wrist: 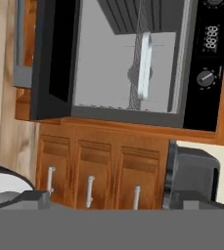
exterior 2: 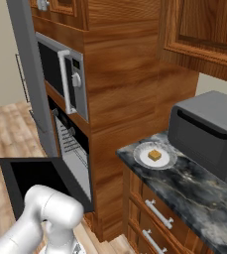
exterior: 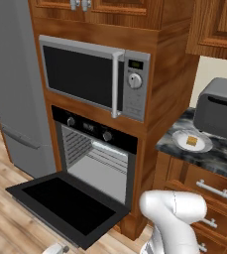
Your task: Take the baked cake out of the oven and place it on the plate for cooling. Then close the oven door.
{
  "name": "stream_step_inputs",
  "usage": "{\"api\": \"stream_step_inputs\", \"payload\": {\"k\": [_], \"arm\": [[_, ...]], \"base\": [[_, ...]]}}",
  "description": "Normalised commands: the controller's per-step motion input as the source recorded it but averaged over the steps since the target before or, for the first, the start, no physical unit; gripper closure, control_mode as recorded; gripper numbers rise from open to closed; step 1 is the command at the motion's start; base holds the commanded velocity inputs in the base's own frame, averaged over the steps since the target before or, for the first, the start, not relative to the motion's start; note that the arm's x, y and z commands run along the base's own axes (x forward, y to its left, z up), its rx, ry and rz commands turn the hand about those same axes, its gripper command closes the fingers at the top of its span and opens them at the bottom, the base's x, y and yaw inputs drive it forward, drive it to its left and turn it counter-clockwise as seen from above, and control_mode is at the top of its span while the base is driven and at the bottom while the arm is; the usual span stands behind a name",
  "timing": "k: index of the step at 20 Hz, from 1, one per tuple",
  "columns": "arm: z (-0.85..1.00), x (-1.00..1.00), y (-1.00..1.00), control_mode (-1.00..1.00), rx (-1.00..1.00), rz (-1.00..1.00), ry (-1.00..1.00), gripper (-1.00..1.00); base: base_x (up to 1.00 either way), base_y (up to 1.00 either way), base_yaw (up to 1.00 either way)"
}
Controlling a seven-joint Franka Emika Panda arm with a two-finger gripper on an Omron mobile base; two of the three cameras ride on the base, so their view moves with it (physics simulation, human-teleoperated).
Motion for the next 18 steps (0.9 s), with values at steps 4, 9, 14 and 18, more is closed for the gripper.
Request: {"api": "stream_step_inputs", "payload": {"k": [4, 9, 14, 18], "arm": [[-0.42, 0.26, 0.46, -1.00, -0.13, 0.00, -0.01, -1.00], [-0.41, 0.33, 0.32, -1.00, -0.09, -0.01, 0.00, -1.00], [-0.39, 0.40, 0.18, -1.00, -0.04, -0.03, 0.00, -1.00], [-0.35, 0.48, 0.14, -1.00, -0.03, -0.02, 0.00, -1.00]], "base": [[0.00, 0.00, 0.00], [0.00, 0.00, 0.00], [0.00, 0.00, 0.00], [0.00, 0.00, 0.00]]}}
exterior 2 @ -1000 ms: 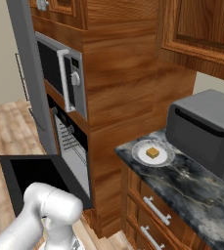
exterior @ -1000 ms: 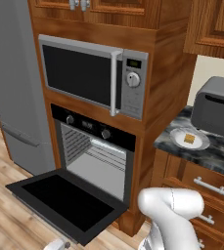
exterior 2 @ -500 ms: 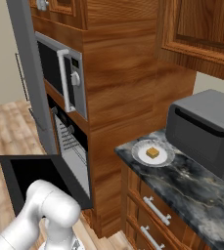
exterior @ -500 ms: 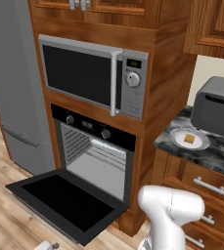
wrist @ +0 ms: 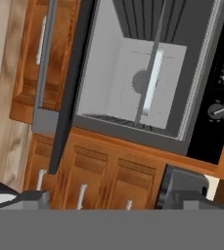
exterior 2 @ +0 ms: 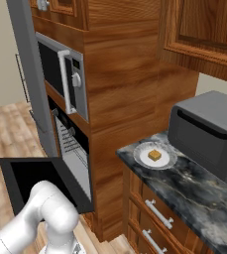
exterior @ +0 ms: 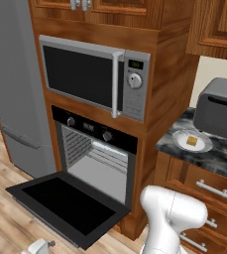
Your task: Take the baked cake out of the oven and place it on the plate for cooling. Then close the oven door.
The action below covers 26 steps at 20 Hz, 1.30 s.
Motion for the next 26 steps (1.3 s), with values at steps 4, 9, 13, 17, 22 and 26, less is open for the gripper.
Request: {"api": "stream_step_inputs", "payload": {"k": [4, 9, 13, 17, 22, 26], "arm": [[-0.43, 0.50, 0.10, -1.00, -0.06, -0.01, 0.00, -1.00], [-0.50, 0.38, 0.08, -1.00, -0.08, 0.00, 0.00, -1.00], [-0.54, 0.25, 0.08, -1.00, -0.09, 0.00, 0.00, -1.00], [-0.55, 0.24, 0.04, -1.00, -0.09, 0.00, 0.00, -1.00], [-0.54, 0.24, 0.01, -1.00, -0.08, 0.00, 0.00, -1.00], [-0.71, 0.16, 0.03, -1.00, -0.12, 0.00, 0.00, -1.00]], "base": [[0.00, 0.00, 0.00], [0.00, 0.00, 0.00], [0.00, 0.00, 0.00], [0.00, 0.00, 0.00], [0.00, 0.00, 0.00], [0.00, 0.00, 0.00]]}}
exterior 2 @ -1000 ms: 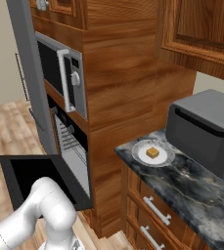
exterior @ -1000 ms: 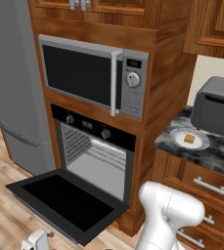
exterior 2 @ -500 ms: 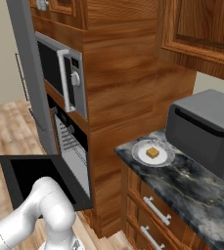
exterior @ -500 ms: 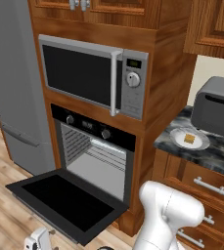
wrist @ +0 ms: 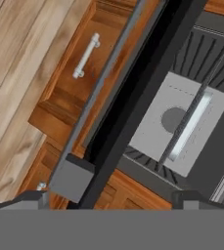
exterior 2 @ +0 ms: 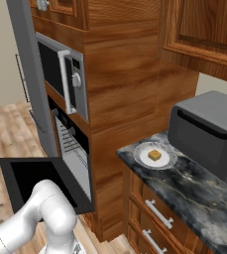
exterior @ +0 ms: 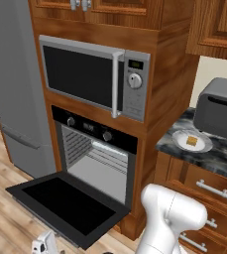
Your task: Take the baked cake out of the oven and place it on the plate for cooling. Then close the oven door.
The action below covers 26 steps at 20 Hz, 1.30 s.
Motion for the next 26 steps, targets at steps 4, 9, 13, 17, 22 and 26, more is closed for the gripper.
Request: {"api": "stream_step_inputs", "payload": {"k": [4, 9, 13, 17, 22, 26], "arm": [[-0.71, 0.12, 0.12, -1.00, -0.15, 0.00, 0.01, -1.00], [-0.49, 0.01, 0.38, -1.00, -0.13, -0.02, 0.01, -1.00], [-0.41, 0.01, 0.45, -1.00, -0.13, -0.05, 0.03, -1.00], [-0.49, 0.19, 0.41, -1.00, -0.13, -0.05, 0.02, -1.00], [-0.70, 0.31, 0.37, -1.00, -0.18, -0.03, 0.04, -1.00], [-0.87, 0.19, 0.48, -1.00, -0.25, -0.02, 0.05, -1.00]], "base": [[0.00, 0.00, 0.00], [0.00, 0.00, 0.00], [0.00, 0.00, 0.00], [0.00, 0.00, 0.00], [0.00, 0.00, 0.00], [0.00, 0.00, 0.00]]}}
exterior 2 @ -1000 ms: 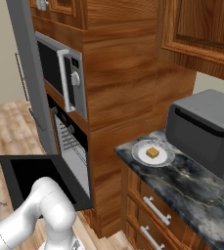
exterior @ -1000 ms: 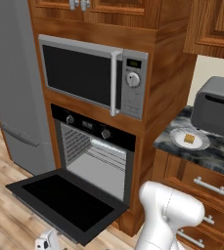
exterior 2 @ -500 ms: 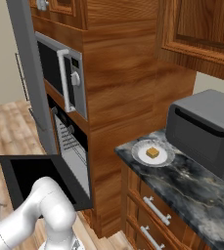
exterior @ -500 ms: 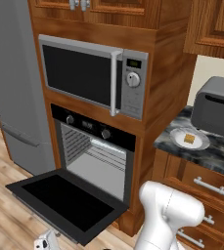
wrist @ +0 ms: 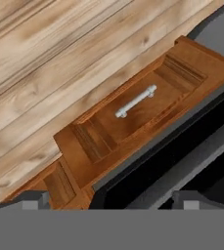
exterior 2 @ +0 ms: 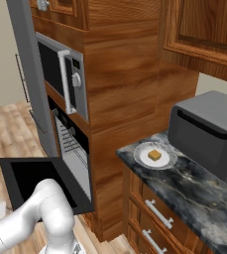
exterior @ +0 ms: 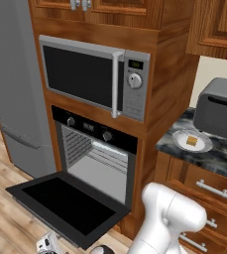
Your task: Take the baked cake out of the oven and place it on the plate for cooling. Then close the oven door.
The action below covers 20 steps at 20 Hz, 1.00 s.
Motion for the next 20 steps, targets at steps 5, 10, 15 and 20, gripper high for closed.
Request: {"api": "stream_step_inputs", "payload": {"k": [5, 10, 15, 20], "arm": [[-0.90, 0.00, 0.62, -1.00, -0.29, -0.01, 0.03, -1.00], [-0.60, 0.07, 0.42, -1.00, -0.19, -0.01, -0.01, -1.00], [-0.17, 0.31, 0.00, -1.00, -0.02, -0.10, -0.17, -1.00], [-0.01, 0.30, -0.12, -1.00, 0.00, -0.16, -0.27, -1.00]], "base": [[0.00, 0.00, 0.00], [0.00, 0.00, 0.00], [0.00, 0.00, 0.00], [0.00, 0.00, 0.00]]}}
